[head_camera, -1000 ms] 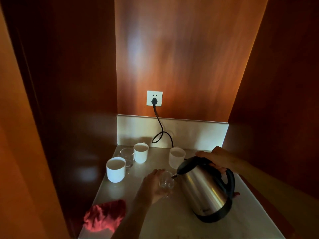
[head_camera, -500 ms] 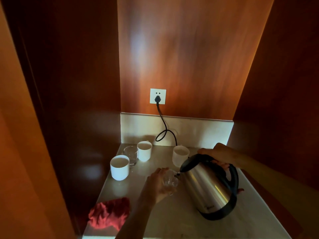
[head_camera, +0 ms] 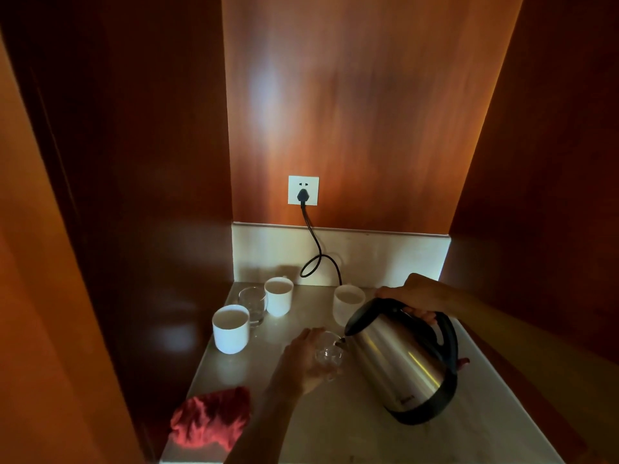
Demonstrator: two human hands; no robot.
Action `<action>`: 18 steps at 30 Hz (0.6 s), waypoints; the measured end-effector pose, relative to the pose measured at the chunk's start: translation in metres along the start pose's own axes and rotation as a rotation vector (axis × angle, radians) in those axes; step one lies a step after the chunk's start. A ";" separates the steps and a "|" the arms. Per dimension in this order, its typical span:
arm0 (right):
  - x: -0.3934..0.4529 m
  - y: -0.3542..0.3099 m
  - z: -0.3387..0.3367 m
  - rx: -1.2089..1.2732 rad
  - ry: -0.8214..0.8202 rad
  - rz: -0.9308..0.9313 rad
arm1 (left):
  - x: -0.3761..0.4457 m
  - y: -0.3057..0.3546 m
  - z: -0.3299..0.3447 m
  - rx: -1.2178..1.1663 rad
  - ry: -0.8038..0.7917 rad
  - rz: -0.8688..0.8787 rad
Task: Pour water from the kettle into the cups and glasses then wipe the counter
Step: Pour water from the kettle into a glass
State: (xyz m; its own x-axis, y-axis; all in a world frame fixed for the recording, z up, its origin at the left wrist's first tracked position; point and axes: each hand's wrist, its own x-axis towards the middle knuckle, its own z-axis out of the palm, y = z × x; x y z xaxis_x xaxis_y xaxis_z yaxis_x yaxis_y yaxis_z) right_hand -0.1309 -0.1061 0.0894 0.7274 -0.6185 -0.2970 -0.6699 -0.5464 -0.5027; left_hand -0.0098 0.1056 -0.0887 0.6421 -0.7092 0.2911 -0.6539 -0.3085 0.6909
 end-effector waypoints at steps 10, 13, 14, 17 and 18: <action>0.004 0.000 0.000 -0.039 0.005 -0.029 | 0.002 -0.004 0.004 -0.145 0.021 -0.067; 0.005 -0.001 0.000 -0.050 -0.004 -0.039 | -0.001 -0.005 0.008 -0.205 0.037 -0.064; 0.004 -0.002 -0.001 -0.052 -0.008 -0.046 | -0.001 -0.006 0.009 -0.229 0.049 -0.065; 0.005 -0.003 -0.002 -0.046 -0.020 -0.061 | -0.003 -0.006 0.011 -0.274 0.068 -0.084; 0.005 -0.003 -0.002 -0.051 -0.016 -0.065 | -0.004 -0.005 0.011 -0.284 0.068 -0.083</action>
State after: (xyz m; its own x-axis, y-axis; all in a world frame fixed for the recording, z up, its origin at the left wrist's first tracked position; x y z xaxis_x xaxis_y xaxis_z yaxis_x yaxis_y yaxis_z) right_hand -0.1254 -0.1084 0.0907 0.7714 -0.5719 -0.2789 -0.6280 -0.6134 -0.4790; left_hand -0.0132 0.1033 -0.1005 0.7201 -0.6422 0.2627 -0.4662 -0.1673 0.8687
